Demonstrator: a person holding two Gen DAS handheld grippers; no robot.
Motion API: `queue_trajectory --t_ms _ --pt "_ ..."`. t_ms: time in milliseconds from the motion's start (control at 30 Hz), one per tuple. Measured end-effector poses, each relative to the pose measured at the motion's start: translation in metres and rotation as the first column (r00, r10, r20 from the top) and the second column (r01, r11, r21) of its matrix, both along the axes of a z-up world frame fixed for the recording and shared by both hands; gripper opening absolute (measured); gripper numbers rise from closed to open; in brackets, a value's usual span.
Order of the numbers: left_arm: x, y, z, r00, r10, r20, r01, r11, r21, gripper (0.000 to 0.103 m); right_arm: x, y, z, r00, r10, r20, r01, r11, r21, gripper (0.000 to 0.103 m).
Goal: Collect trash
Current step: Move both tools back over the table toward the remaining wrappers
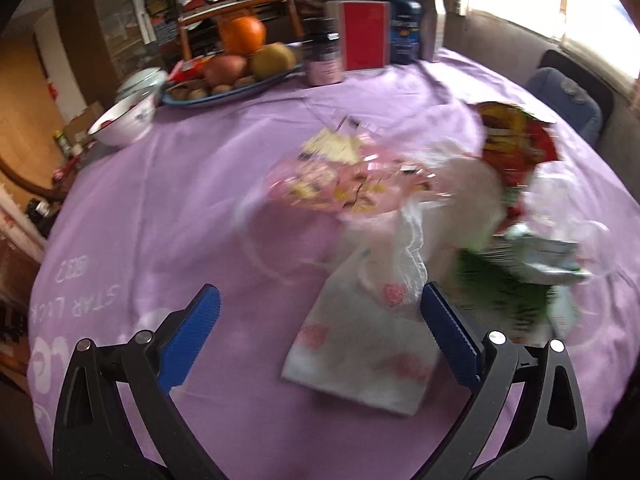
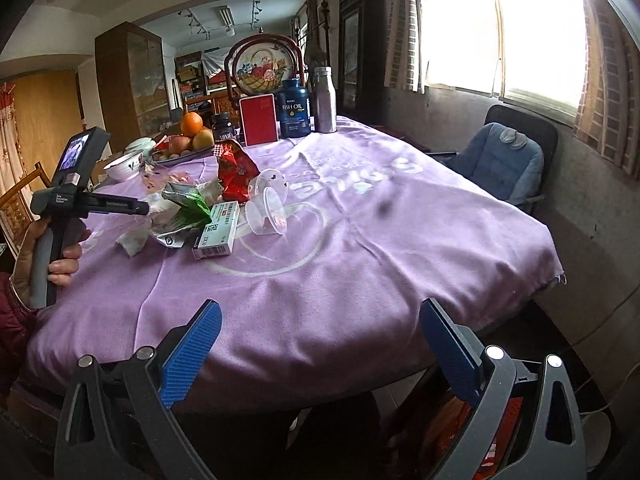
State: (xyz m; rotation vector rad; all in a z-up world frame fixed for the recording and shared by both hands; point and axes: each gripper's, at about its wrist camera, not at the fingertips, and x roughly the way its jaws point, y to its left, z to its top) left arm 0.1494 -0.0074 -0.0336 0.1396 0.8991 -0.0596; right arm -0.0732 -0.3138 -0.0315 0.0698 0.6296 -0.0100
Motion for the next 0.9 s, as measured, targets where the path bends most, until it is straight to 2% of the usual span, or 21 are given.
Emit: queue_trajectory --t_ms 167,300,400,600,700,800,833,867,900 --pt "-0.008 0.056 -0.004 0.992 0.123 -0.002 -0.123 0.992 -0.001 0.096 0.013 0.001 -0.001 1.000 0.025 -0.014 -0.024 0.998 0.057 0.097" --pt "-0.019 0.080 0.000 0.987 0.163 -0.001 -0.163 0.985 -0.054 0.096 0.027 0.005 -0.001 0.997 0.068 -0.028 -0.064 0.989 0.135 0.097" --pt "-0.027 0.073 0.011 0.993 0.114 0.014 -0.112 0.989 -0.097 0.096 0.032 0.011 0.000 0.995 0.091 -0.026 -0.086 0.983 0.162 0.097" --pt "-0.025 0.009 0.030 0.996 -0.079 0.041 0.083 0.990 -0.114 0.096 0.030 0.017 -0.001 0.995 0.092 -0.030 -0.087 0.986 0.146 0.097" --pt "-0.010 -0.015 0.023 0.992 -0.124 0.011 0.125 0.986 -0.111 0.096 0.028 0.013 0.001 0.996 0.080 -0.028 -0.075 0.987 0.140 0.097" --pt "0.005 -0.024 0.009 0.992 -0.125 -0.028 0.121 0.986 -0.111 0.096 0.024 0.008 0.003 0.998 0.062 -0.017 -0.060 0.989 0.134 0.097" --pt "0.007 -0.024 0.006 0.992 -0.122 -0.032 0.118 0.986 -0.114 0.090 0.023 0.006 0.003 0.998 0.056 -0.014 -0.054 0.989 0.138 0.097" --pt "0.007 -0.022 0.004 0.992 -0.120 -0.033 0.115 0.987 -0.112 0.077 0.022 0.004 0.003 0.999 0.053 -0.014 -0.050 0.989 0.142 0.097" --pt "0.007 -0.019 0.003 0.993 -0.115 -0.030 0.111 0.988 -0.105 0.069 0.023 0.003 0.002 0.999 0.049 -0.016 -0.046 0.988 0.147 0.097"
